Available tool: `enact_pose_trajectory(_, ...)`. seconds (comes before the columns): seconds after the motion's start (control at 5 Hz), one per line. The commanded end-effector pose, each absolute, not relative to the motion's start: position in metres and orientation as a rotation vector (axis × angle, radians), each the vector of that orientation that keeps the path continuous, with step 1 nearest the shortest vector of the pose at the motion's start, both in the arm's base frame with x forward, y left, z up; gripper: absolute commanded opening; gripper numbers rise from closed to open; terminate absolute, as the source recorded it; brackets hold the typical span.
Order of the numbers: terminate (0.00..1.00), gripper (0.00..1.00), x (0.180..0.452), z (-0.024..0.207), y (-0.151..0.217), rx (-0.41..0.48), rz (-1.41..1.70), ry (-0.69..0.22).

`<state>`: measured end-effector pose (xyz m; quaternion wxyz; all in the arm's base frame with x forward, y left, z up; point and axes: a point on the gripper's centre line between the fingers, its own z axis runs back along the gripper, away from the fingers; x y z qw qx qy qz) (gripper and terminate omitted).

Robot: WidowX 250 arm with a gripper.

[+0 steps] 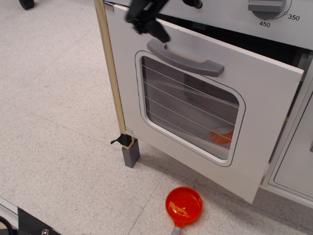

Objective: Open oven

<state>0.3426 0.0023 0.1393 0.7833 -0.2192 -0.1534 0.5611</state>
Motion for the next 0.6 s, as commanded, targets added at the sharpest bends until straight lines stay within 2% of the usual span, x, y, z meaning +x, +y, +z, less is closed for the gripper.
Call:
enact_pose_trajectory(0.0,0.0,1.0,0.359,0.133,-0.013,-0.465,1.338,-0.276)
enact_pose_trajectory(0.4,0.0,1.0,0.351,0.106,-0.016,-0.392,1.448,-0.178)
